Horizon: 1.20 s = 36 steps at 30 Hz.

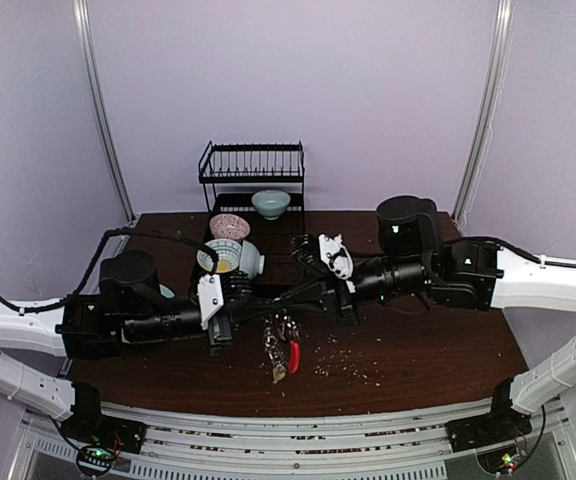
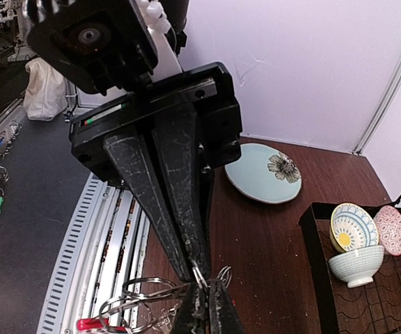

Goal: Put the keys on the keyring

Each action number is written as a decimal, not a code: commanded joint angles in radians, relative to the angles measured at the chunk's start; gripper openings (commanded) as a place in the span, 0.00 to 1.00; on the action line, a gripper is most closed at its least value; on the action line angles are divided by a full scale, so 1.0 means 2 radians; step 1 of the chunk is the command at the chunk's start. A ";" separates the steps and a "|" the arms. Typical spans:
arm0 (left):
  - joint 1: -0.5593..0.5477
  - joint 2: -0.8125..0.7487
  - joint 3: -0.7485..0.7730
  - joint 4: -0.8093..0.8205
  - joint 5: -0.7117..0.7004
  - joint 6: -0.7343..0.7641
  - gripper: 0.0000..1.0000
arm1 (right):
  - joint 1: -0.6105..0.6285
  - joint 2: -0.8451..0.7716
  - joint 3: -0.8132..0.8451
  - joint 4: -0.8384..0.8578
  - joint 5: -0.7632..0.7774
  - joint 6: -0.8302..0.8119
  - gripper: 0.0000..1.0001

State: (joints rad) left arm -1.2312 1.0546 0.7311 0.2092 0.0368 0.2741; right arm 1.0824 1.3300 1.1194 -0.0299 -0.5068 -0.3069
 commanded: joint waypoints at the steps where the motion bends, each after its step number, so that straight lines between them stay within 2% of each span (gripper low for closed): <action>1: 0.000 0.015 0.034 0.021 -0.024 -0.019 0.10 | 0.005 -0.029 0.021 -0.040 0.059 0.001 0.00; 3: 0.000 0.020 0.040 0.012 -0.026 -0.023 0.20 | 0.010 -0.035 0.027 -0.070 0.109 -0.015 0.00; 5: 0.003 0.022 0.044 0.005 -0.028 -0.027 0.25 | 0.022 -0.035 0.040 -0.111 0.161 -0.033 0.00; 7: 0.008 0.028 0.052 -0.005 -0.031 -0.031 0.26 | 0.036 -0.030 0.058 -0.145 0.207 -0.051 0.00; 11: 0.014 0.045 0.071 -0.038 -0.003 -0.024 0.25 | 0.060 -0.011 0.095 -0.189 0.245 -0.073 0.00; 14: 0.014 0.047 0.072 -0.046 0.033 -0.017 0.26 | 0.068 -0.006 0.106 -0.197 0.260 -0.086 0.00; 16: 0.014 0.052 0.076 -0.049 0.028 -0.018 0.26 | 0.072 -0.006 0.109 -0.197 0.259 -0.091 0.00; 21: 0.014 0.059 0.082 -0.050 0.028 -0.020 0.19 | 0.083 0.001 0.120 -0.206 0.259 -0.097 0.00; 27: 0.014 0.046 0.072 -0.043 0.070 -0.016 0.26 | 0.086 0.005 0.120 -0.202 0.263 -0.102 0.00; 30: 0.014 0.046 0.074 -0.049 0.064 -0.013 0.12 | 0.089 0.009 0.125 -0.203 0.260 -0.104 0.00; 33: 0.014 0.043 0.073 -0.051 0.058 -0.010 0.05 | 0.091 0.009 0.125 -0.202 0.261 -0.105 0.00; 36: 0.014 0.045 0.074 -0.052 0.043 -0.008 0.05 | 0.092 0.007 0.126 -0.200 0.260 -0.105 0.00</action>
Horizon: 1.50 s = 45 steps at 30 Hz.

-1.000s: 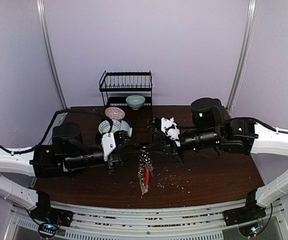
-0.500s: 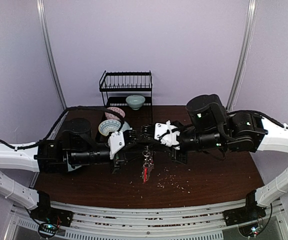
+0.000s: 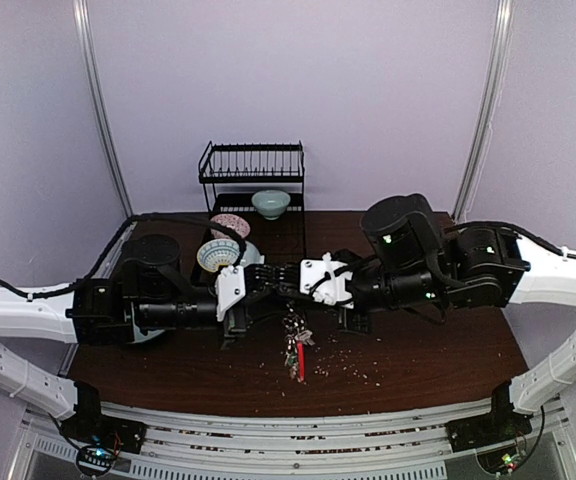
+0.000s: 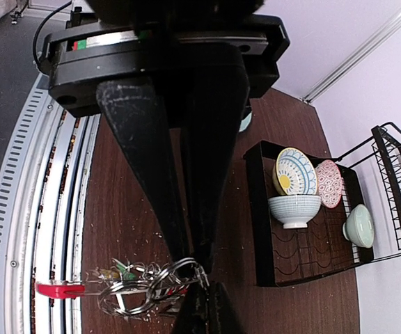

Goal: Put the keys on the keyring

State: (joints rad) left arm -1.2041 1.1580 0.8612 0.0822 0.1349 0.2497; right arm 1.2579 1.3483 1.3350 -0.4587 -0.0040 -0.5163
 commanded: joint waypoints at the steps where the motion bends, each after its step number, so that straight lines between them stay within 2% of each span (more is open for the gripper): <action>1: 0.001 -0.007 0.008 0.011 -0.010 0.004 0.13 | 0.004 -0.003 0.018 0.014 0.008 -0.001 0.00; 2: 0.001 -0.007 0.008 0.009 -0.011 0.007 0.21 | 0.005 -0.004 0.018 0.015 0.008 -0.002 0.00; 4: 0.001 -0.014 0.005 0.007 -0.003 0.015 0.29 | 0.004 -0.006 0.016 0.015 0.013 -0.003 0.00; 10: 0.004 -0.056 -0.010 -0.012 0.025 0.062 0.33 | 0.004 -0.011 0.011 0.018 0.017 -0.006 0.00; 15: 0.021 -0.068 -0.010 -0.013 0.015 0.067 0.31 | 0.005 -0.012 0.008 0.022 0.014 -0.005 0.00; 18: 0.024 -0.045 0.002 -0.002 -0.016 0.045 0.24 | 0.005 -0.015 0.008 0.026 0.011 -0.005 0.00; 20: 0.025 -0.025 0.016 -0.012 0.002 0.034 0.22 | 0.005 -0.015 0.008 0.028 0.010 -0.005 0.00; 24: 0.024 -0.026 0.008 0.009 0.034 0.019 0.25 | 0.005 -0.013 0.008 0.030 0.006 -0.006 0.00; 31: 0.025 -0.014 0.011 0.012 0.046 0.008 0.26 | 0.004 -0.012 0.006 0.034 0.002 -0.006 0.00; 38: 0.024 -0.007 0.014 0.014 0.011 0.001 0.13 | 0.005 -0.014 0.004 0.041 -0.003 -0.008 0.00; 45: 0.025 -0.005 0.014 0.020 0.009 -0.004 0.14 | 0.005 -0.010 0.004 0.041 -0.007 -0.007 0.00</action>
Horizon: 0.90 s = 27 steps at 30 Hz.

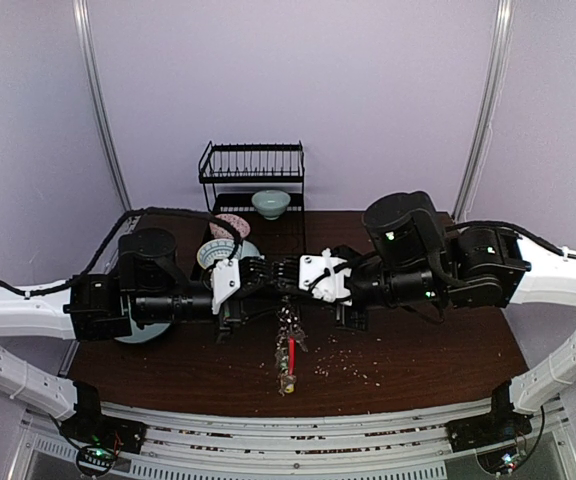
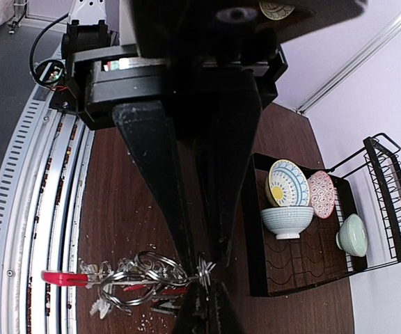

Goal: Put the keys on the keyring

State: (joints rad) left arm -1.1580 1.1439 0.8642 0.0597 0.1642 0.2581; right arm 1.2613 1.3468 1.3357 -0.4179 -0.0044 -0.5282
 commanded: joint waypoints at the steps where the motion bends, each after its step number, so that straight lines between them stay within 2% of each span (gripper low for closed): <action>1: 0.001 0.001 0.011 0.033 -0.003 -0.009 0.14 | 0.003 -0.009 0.003 0.020 -0.007 -0.002 0.00; 9: 0.001 -0.014 -0.003 0.050 0.023 -0.005 0.13 | 0.003 -0.006 -0.003 0.027 -0.007 0.000 0.00; 11: 0.001 -0.016 -0.004 0.051 0.025 -0.005 0.08 | 0.003 -0.007 -0.005 0.030 -0.007 0.001 0.00; 12: 0.001 -0.015 -0.004 0.051 0.024 -0.005 0.01 | 0.003 -0.008 -0.005 0.031 -0.008 0.001 0.00; 21: 0.001 -0.017 -0.006 0.051 -0.033 -0.004 0.00 | 0.003 -0.017 -0.020 0.049 -0.005 0.009 0.00; 27: 0.001 -0.040 -0.025 0.081 -0.044 -0.010 0.00 | -0.005 -0.039 -0.065 0.114 -0.004 0.045 0.13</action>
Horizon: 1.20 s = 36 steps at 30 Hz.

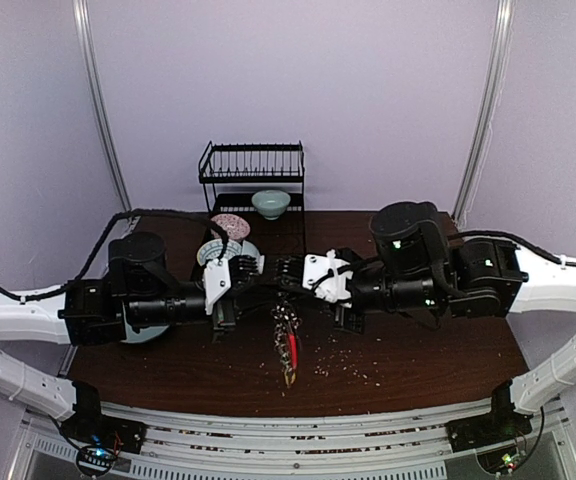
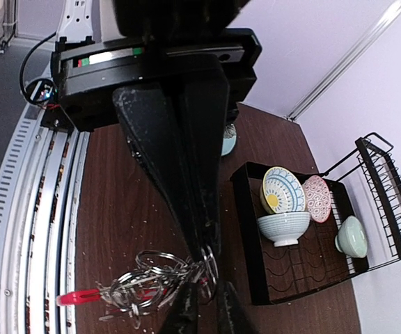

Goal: Put the keys on the keyring

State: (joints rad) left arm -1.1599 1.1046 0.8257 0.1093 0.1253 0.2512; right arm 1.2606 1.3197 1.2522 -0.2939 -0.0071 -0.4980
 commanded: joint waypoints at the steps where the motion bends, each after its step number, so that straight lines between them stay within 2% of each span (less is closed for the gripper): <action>1: 0.002 -0.020 -0.006 0.058 -0.026 -0.006 0.00 | -0.006 -0.030 -0.031 0.058 -0.006 0.039 0.15; 5: 0.002 -0.015 -0.004 0.061 -0.029 -0.011 0.00 | -0.020 -0.059 -0.069 0.098 -0.019 0.079 0.21; 9: 0.002 -0.020 -0.013 0.081 -0.036 -0.011 0.00 | -0.049 -0.095 -0.109 0.152 -0.071 0.131 0.28; 14: 0.002 -0.026 -0.013 0.091 -0.031 -0.011 0.00 | -0.063 -0.108 -0.141 0.208 -0.100 0.188 0.32; 18: 0.002 -0.024 -0.005 0.095 -0.027 -0.024 0.00 | -0.067 -0.094 -0.132 0.218 -0.096 0.232 0.31; 22: 0.002 -0.022 -0.005 0.103 -0.034 -0.048 0.00 | -0.068 -0.087 -0.126 0.222 -0.124 0.255 0.31; 27: -0.004 -0.022 -0.024 0.139 -0.065 -0.058 0.00 | -0.067 -0.077 -0.121 0.233 -0.130 0.255 0.31; 34: -0.018 -0.014 -0.037 0.171 -0.075 -0.045 0.00 | -0.069 -0.051 -0.104 0.234 -0.118 0.249 0.28; 36: -0.018 -0.015 -0.039 0.186 -0.075 -0.042 0.00 | -0.070 -0.052 -0.109 0.240 -0.120 0.253 0.30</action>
State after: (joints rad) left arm -1.1893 1.0801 0.7525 0.3195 -0.0051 0.1593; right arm 1.1267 1.2167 1.0126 0.1497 -0.2466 -0.0032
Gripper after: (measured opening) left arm 0.006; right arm 0.281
